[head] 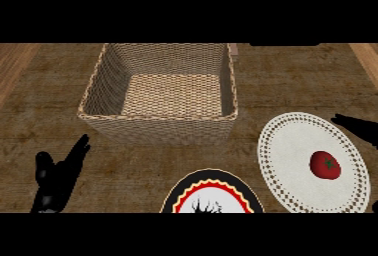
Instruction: Pick the tomato from the placemat and place it in the basket
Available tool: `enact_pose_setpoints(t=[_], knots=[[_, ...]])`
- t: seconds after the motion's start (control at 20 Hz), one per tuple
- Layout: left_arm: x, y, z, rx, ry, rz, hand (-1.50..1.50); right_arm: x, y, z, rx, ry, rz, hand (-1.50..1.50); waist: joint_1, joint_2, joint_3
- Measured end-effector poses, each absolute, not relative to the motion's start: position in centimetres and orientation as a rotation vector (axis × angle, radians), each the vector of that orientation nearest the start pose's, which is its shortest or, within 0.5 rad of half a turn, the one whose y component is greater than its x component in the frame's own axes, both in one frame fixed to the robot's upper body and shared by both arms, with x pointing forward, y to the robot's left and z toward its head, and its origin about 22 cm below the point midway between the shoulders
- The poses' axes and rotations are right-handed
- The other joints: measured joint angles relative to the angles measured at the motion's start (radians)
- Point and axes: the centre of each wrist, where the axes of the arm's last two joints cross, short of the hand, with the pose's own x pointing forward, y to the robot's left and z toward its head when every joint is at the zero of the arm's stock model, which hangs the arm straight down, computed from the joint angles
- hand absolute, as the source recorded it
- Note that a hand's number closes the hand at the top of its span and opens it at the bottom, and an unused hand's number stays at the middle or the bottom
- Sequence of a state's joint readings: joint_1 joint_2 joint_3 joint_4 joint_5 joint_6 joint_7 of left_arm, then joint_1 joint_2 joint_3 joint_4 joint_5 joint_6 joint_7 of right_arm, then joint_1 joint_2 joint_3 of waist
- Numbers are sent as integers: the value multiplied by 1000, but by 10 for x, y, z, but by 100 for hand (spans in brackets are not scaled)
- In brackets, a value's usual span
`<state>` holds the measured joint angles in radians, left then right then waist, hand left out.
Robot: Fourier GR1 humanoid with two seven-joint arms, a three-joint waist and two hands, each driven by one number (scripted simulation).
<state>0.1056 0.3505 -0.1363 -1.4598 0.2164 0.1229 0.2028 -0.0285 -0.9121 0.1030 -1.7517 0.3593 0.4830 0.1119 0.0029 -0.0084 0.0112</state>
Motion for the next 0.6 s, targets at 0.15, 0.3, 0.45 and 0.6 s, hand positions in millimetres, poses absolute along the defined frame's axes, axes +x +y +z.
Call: enact_pose_setpoints(t=[0.15, 0.3, 0.45, 0.6], knots=[[210, 296, -28, 165, -1125, -43, 0, 244, -360, 129, -627, -1075, 1359, -150, 1, 1, -1], [213, 295, -32, 159, -1125, -49, 0, 246, -362, 119, -627, -1083, 1355, -150, -1, 0, 0], [215, 292, -34, 157, -1127, -49, 0, 248, -358, 112, -624, -1093, 1347, -150, -1, -1, 1], [215, 292, -32, 155, -1124, -53, 0, 251, -360, 104, -619, -1100, 1349, -150, 0, -1, 1]])
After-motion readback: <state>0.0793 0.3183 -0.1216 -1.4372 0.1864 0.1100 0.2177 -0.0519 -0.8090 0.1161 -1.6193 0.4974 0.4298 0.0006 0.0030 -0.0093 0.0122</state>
